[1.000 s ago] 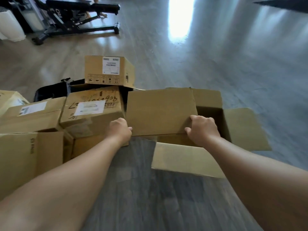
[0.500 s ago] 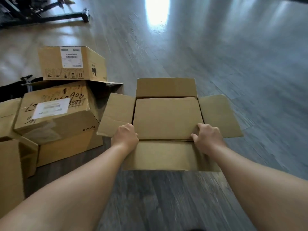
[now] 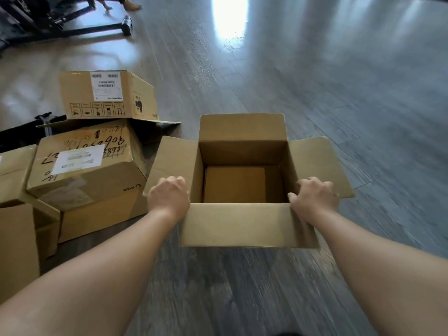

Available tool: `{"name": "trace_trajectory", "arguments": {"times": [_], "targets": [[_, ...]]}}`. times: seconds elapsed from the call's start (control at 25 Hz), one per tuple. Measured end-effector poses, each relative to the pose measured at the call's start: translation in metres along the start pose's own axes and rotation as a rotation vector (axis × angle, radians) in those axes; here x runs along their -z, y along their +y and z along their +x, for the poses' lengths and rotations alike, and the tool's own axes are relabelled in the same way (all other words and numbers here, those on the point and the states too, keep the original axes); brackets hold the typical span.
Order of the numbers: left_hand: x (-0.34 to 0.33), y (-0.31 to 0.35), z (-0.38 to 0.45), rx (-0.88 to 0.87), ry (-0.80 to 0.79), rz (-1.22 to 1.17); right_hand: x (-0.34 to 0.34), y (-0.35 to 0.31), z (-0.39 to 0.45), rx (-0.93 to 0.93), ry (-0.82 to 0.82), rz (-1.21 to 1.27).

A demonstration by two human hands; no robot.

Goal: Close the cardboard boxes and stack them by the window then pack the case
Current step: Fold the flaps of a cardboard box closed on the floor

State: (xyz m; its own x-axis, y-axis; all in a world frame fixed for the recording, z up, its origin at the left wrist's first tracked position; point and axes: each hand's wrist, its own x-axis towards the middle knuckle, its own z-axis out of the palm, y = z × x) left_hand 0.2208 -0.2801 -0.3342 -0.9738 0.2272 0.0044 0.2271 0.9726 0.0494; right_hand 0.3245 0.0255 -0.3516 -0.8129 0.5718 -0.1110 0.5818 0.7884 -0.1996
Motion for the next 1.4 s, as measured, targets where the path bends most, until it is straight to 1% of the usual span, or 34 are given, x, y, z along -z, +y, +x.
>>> {"name": "trace_trajectory", "arguments": {"times": [0.08, 0.16, 0.24, 0.28, 0.36, 0.44, 0.52, 0.6, 0.72, 0.76, 0.84, 0.92, 1.0, 1.08, 1.16, 1.24, 1.32, 1.4], "targets": [[0.000, -0.012, -0.001, 0.038, -0.032, 0.096, 0.002, 0.016, 0.001, -0.102, 0.005, 0.001], [-0.002, -0.020, -0.002, 0.097, -0.089, 0.138, 0.002, 0.031, 0.002, -0.226, -0.015, -0.007], [-0.004, -0.024, -0.003, 0.225, -0.152, 0.117, 0.001, 0.040, 0.001, -0.309, -0.030, 0.037], [-0.005, -0.025, -0.002, 0.298, -0.167, 0.070, 0.001, 0.041, 0.001, -0.317, -0.030, 0.066], [-0.007, -0.026, 0.002, 0.371, -0.144, -0.049, 0.001, 0.040, 0.001, -0.307, 0.001, 0.101], [-0.007, -0.028, 0.003, 0.348, -0.072, -0.111, 0.006, 0.036, 0.001, -0.309, 0.075, 0.121], [-0.002, -0.030, 0.002, 0.314, 0.008, -0.114, 0.014, 0.029, -0.001, -0.302, 0.150, 0.151], [0.005, -0.029, 0.001, 0.251, 0.101, -0.102, 0.021, 0.020, -0.004, -0.229, 0.232, 0.159], [0.017, -0.022, 0.002, 0.132, 0.256, -0.139, 0.030, 0.000, -0.006, -0.002, 0.328, 0.194], [0.020, -0.018, 0.002, 0.092, 0.294, -0.174, 0.031, -0.008, -0.007, 0.092, 0.328, 0.222], [0.024, -0.009, 0.002, -0.018, 0.335, -0.242, 0.031, -0.026, -0.011, 0.242, 0.270, 0.274], [0.023, 0.000, 0.001, -0.194, 0.330, -0.267, 0.024, -0.037, -0.016, 0.328, 0.195, 0.319], [0.015, 0.005, -0.001, -0.349, 0.251, -0.261, 0.015, -0.036, -0.019, 0.337, 0.114, 0.344], [0.004, 0.002, -0.002, -0.419, 0.102, -0.287, 0.008, -0.025, -0.019, 0.301, -0.022, 0.326], [-0.007, -0.007, -0.002, -0.388, -0.107, -0.319, 0.001, -0.011, -0.016, 0.327, -0.207, 0.228], [-0.015, -0.017, 0.000, -0.353, -0.296, -0.231, -0.004, 0.001, -0.012, 0.343, -0.331, 0.141], [-0.020, -0.025, 0.002, -0.321, -0.371, -0.187, -0.005, 0.008, -0.009, 0.320, -0.333, 0.140], [-0.019, -0.030, 0.007, -0.331, -0.378, -0.182, -0.004, 0.014, -0.006, 0.301, -0.312, 0.134]]}}
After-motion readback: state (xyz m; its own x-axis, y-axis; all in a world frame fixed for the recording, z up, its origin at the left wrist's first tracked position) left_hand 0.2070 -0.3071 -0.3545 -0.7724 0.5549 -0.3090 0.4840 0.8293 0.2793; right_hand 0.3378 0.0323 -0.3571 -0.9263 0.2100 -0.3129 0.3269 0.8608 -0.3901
